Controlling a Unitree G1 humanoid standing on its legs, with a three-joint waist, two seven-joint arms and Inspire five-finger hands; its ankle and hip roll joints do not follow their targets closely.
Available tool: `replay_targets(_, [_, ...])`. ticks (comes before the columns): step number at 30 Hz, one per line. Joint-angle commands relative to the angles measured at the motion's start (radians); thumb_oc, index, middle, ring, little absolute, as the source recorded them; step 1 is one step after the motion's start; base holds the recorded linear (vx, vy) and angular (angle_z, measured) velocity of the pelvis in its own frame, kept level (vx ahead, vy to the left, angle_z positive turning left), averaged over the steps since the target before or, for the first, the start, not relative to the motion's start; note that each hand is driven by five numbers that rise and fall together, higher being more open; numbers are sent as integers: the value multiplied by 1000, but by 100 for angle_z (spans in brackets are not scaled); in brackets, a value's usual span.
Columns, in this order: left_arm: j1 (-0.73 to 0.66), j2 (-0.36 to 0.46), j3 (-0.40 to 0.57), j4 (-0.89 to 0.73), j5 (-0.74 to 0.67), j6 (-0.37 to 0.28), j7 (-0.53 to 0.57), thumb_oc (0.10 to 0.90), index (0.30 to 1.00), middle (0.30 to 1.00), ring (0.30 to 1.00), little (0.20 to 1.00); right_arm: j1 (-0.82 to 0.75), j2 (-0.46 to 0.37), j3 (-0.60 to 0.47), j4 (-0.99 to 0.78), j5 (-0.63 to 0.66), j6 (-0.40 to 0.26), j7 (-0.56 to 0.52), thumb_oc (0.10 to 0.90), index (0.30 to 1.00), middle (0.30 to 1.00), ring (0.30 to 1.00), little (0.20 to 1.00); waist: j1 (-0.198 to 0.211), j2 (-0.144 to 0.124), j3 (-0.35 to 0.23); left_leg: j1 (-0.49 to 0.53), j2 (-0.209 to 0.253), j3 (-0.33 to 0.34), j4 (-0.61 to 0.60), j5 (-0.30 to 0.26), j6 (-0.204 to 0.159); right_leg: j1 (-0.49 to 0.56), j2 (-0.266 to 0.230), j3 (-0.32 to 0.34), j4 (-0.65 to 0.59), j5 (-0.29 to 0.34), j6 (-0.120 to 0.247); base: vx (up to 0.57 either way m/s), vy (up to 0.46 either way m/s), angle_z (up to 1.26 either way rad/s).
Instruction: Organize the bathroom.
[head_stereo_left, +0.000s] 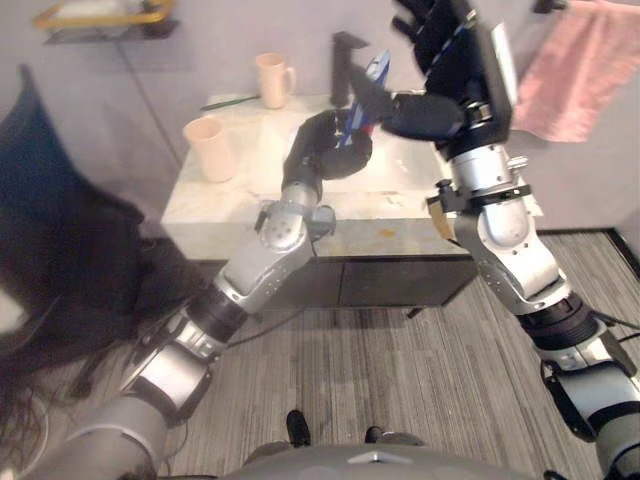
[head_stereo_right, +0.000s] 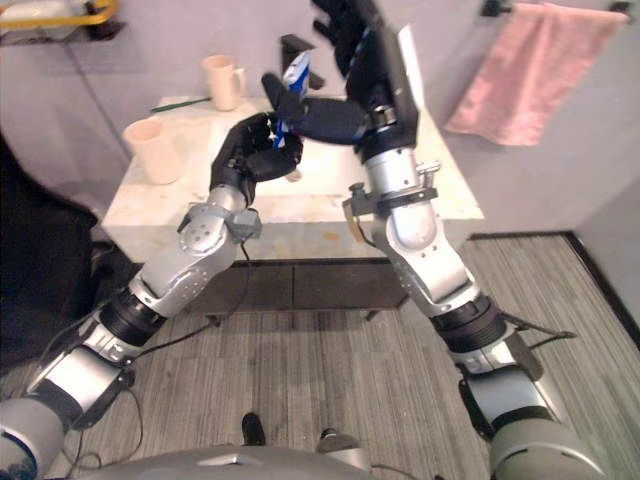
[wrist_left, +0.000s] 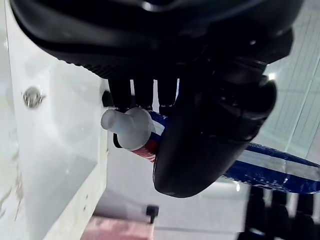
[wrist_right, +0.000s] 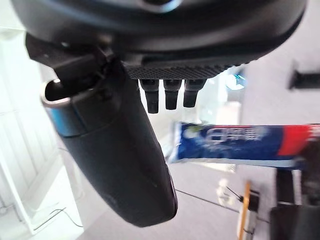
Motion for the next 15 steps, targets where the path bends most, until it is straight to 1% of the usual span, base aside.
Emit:
replay_targets(1, [-112,-12,49,39,113,-184,-45,400,300,300,300,300,-143,38,-52,57,47,-50,37,800,900,900,900,900,8,-37,-75,92,-9,35,1,-129,-45,-60,-8,-17,63,-85,46,23,9,27])
replay_targets(3, [-108,-11,46,46,115,-188,-44,400,300,300,300,300,-142,45,-47,60,54,-46,44,800,900,900,900,900,11,-37,-75,94,-10,36,1,-130,-43,-60,-9,-19,67,-86,48,26,16,27])
replay_targets(8, [-97,-14,50,69,136,-189,-49,400,300,300,300,300,-127,61,-62,30,-2,-31,10,800,900,900,900,900,8,-36,-71,104,-12,39,-1,-137,-38,-60,-11,-15,78,-92,52,30,13,10])
replay_targets(15, [-89,-12,60,87,137,-190,-61,400,300,300,300,300,-101,69,-87,-10,9,-28,40,800,900,900,900,900,-5,-29,-67,115,-15,47,-1,-147,-33,-67,-12,0,85,-92,59,8,9,-5])
